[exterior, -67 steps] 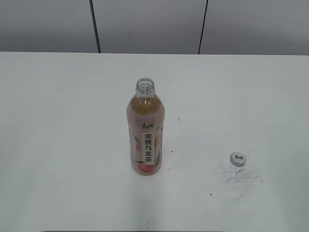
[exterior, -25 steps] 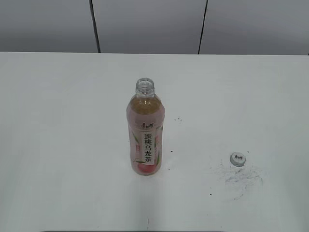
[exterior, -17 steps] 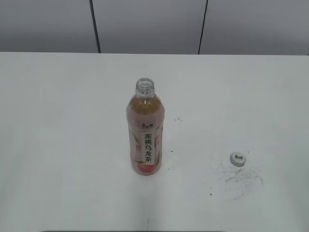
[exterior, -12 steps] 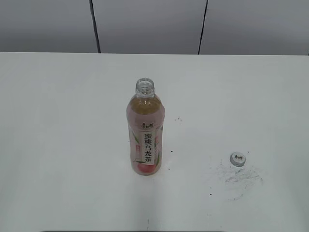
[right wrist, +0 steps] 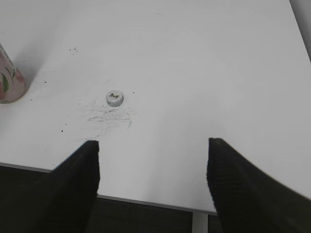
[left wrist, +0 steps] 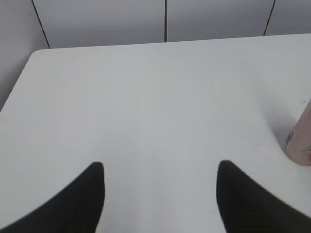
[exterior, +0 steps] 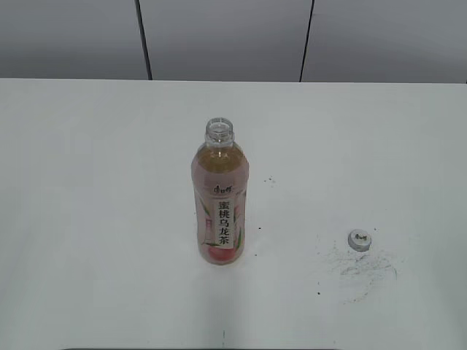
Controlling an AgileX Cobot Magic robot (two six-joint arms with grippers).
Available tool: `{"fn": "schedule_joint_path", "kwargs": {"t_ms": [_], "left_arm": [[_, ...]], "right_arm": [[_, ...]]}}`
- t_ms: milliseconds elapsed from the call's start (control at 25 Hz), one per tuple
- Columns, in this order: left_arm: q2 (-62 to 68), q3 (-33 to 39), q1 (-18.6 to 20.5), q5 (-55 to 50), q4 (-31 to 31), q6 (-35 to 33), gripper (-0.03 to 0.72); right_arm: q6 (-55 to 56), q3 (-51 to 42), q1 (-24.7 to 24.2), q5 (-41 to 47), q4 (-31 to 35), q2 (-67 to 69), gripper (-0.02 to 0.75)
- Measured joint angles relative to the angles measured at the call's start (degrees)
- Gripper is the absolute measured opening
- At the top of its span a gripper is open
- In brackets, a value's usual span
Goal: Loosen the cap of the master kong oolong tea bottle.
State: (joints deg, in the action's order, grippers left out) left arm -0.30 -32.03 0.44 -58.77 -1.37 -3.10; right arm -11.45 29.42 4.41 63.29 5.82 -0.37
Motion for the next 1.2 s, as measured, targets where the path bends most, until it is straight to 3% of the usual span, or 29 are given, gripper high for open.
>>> {"fn": "schedule_joint_path", "kwargs": {"t_ms": [1200], "left_arm": [[0.00,0.00,0.00,0.00,0.00,0.00,0.438]], "right_arm": [[0.00,0.00,-1.03,0.00,0.00,0.00,0.522]]}}
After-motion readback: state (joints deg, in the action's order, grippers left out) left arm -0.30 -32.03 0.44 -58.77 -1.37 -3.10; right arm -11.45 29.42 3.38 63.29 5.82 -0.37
